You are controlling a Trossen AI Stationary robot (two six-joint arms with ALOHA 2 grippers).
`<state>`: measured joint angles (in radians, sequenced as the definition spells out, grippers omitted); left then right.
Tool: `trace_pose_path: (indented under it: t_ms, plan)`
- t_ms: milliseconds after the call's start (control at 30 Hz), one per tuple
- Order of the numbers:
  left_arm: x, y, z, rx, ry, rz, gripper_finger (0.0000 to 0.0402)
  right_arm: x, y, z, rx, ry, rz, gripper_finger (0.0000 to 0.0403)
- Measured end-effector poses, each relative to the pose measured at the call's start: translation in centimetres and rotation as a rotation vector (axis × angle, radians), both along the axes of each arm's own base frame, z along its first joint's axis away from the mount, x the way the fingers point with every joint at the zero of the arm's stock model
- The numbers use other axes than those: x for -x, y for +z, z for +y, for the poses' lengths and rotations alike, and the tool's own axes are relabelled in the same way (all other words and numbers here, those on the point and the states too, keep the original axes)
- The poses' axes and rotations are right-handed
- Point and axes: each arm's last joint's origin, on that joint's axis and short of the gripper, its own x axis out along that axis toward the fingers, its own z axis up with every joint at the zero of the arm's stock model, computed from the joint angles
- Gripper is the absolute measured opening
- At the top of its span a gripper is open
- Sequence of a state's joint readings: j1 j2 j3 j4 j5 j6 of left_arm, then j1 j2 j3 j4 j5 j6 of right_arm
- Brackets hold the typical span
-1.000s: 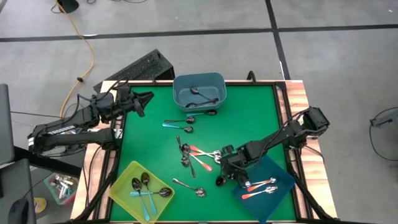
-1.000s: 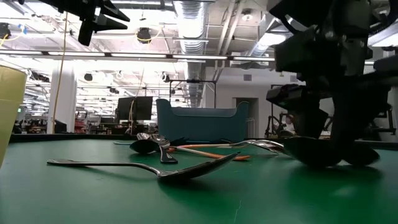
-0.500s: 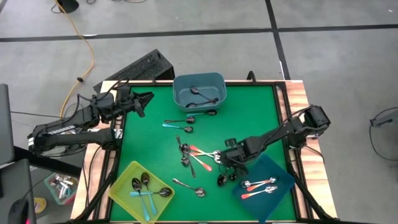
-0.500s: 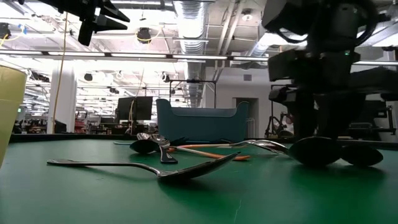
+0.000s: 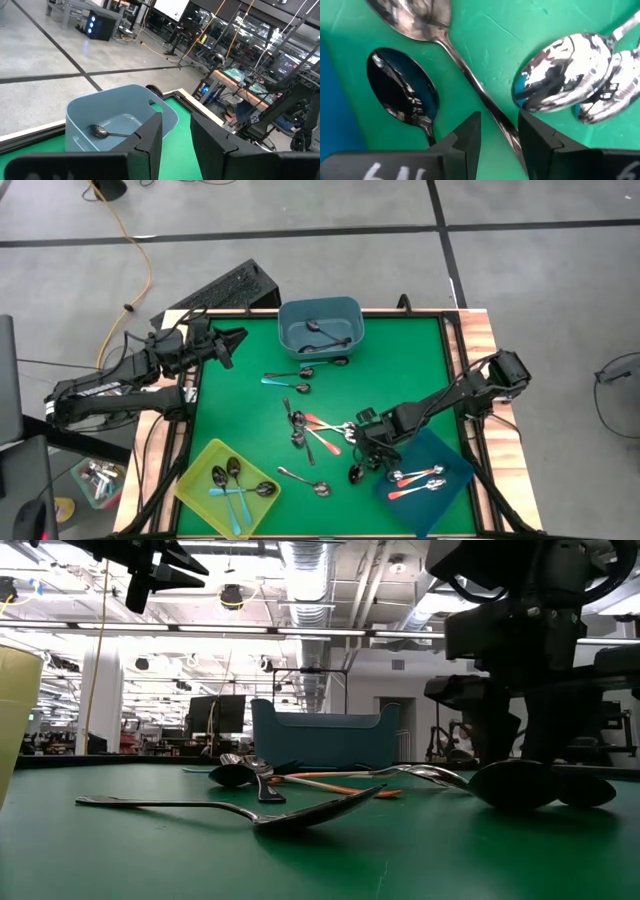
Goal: Sort silverware by color (type)
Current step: Put the black spoon into the light blue bin
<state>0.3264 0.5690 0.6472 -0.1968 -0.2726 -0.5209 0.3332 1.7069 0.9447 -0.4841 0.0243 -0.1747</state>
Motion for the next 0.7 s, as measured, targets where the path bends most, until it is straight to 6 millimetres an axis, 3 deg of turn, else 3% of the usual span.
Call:
trace_pose_path:
  t_ms: [700]
  plan:
    - [0.0, 0.0, 0.01, 0.003, 0.003, -0.002, 0.0086, -0.63, 0.14, -0.55, 0.0, 0.175, -0.049, 0.0136]
